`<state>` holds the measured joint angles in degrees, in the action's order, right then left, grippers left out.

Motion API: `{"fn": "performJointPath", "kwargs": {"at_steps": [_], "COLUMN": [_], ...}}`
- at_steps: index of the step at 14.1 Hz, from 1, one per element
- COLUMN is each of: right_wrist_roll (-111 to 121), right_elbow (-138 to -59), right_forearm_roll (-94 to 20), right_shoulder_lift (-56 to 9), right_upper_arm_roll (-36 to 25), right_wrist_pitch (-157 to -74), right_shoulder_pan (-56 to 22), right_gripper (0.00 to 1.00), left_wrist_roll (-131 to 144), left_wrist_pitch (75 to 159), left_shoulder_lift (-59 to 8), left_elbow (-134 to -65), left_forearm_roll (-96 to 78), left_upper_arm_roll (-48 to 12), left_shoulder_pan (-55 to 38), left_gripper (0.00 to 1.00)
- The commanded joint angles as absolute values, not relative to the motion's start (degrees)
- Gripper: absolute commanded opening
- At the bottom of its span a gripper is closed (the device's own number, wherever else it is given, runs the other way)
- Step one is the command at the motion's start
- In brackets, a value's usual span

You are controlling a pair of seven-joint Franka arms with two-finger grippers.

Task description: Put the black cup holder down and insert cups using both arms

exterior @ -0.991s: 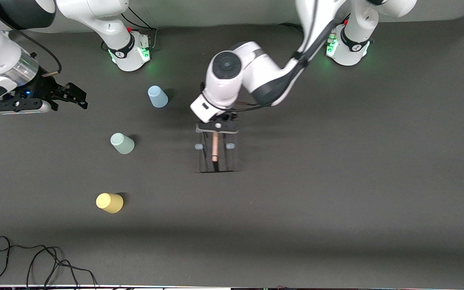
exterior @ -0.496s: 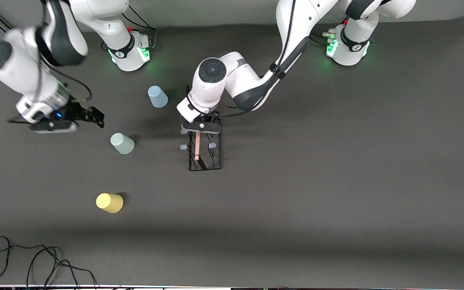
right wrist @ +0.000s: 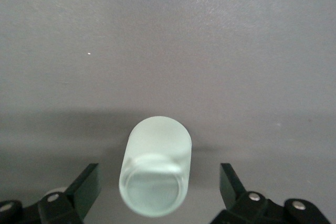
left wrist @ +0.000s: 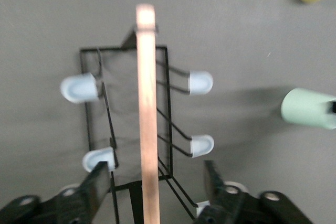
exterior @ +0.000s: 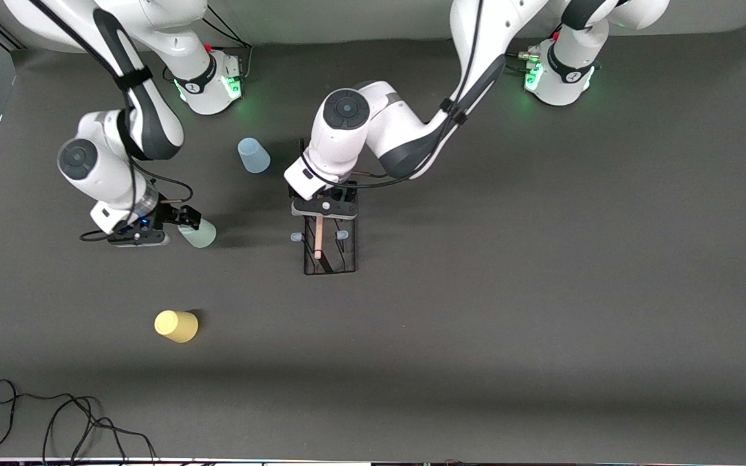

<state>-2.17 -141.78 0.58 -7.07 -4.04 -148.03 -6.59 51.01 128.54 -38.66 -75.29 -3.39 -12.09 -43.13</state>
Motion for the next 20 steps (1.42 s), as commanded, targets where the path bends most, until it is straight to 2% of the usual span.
{"fn": "performJointPath", "kwargs": {"at_steps": [1, 2, 3, 4, 5, 6, 8, 10, 13, 15, 17, 20], "right_wrist_roll": [-2.2, -2.2, -2.2, -2.3, -2.5, -2.9, -3.0, -3.0, -3.7, -6.5, -13.3, -30.8], "right_elbow": [-143.4, -143.4, -143.4, -143.4, -143.3, -142.9, -140.6, -135.5, -119.6, -110.8, -107.8, -108.5], "right_forearm_roll": [1.0, 1.0, 1.0, 1.0, 0.9, 0.9, 0.7, 0.6, 0.5, 0.4, -0.3, -3.2], "right_shoulder_lift": [-10.3, -10.7, -11.4, -11.6, -11.5, -10.6, -6.9, -2.2, -0.3, 0.3, 2.7, 5.5], "right_upper_arm_roll": [-4.2, -4.2, -4.3, -4.2, -4.2, -4.1, -4.0, -4.0, -4.0, -4.0, -3.6, -3.7], "right_wrist_pitch": [-153.2, -153.2, -153.1, -152.6, -151.8, -150.0, -143.5, -133.0, -111.5, -101.3, -96.2, -95.2], "right_shoulder_pan": [-7.1, -7.1, -7.0, -7.0, -7.1, -7.0, -7.0, -7.0, -7.0, -7.1, -8.0, -14.3], "right_gripper": [1.0, 1.0, 0.87, 0.6, 0.38, 0.26, 0.23, 0.22, 0.23, 0.23, 0.23, 0.23], "left_wrist_roll": [51.2, 50.6, 49.3, 47.6, 45.8, 44.1, 34.7, 27.6, 17.8, 10.9, 6.2, 5.6], "left_wrist_pitch": [118.5, 114.0, 109.4, 105.1, 102.9, 102.9, 100.6, 97.0, 94.9, 92.7, 92.5, 99.7], "left_shoulder_lift": [-30.0, -27.4, -25.3, -23.4, -21.6, -19.7, -16.5, -15.0, -13.7, -12.9, -11.4, -4.8], "left_elbow": [-76.3, -76.6, -76.7, -77.2, -78.3, -80.1, -82.1, -82.6, -82.7, -82.6, -84.0, -93.1], "left_forearm_roll": [-2.3, -2.0, -0.3, 3.7, 6.6, 7.3, 6.9, 6.7, 5.6, 5.2, 4.0, 4.0], "left_upper_arm_roll": [-11.8, -11.8, -11.4, -11.3, -11.3, -11.3, -11.4, -11.4, -11.5, -11.4, -11.3, -11.3], "left_shoulder_pan": [-38.6, -36.6, -34.6, -32.4, -30.1, -27.4, -20.5, -14.3, -5.7, -1.0, 2.3, 6.2], "left_gripper": [1.0, 1.0, 1.0, 1.0, 1.0, 1.0, 1.0, 1.0, 1.0, 1.0, 1.0, 1.0]}}
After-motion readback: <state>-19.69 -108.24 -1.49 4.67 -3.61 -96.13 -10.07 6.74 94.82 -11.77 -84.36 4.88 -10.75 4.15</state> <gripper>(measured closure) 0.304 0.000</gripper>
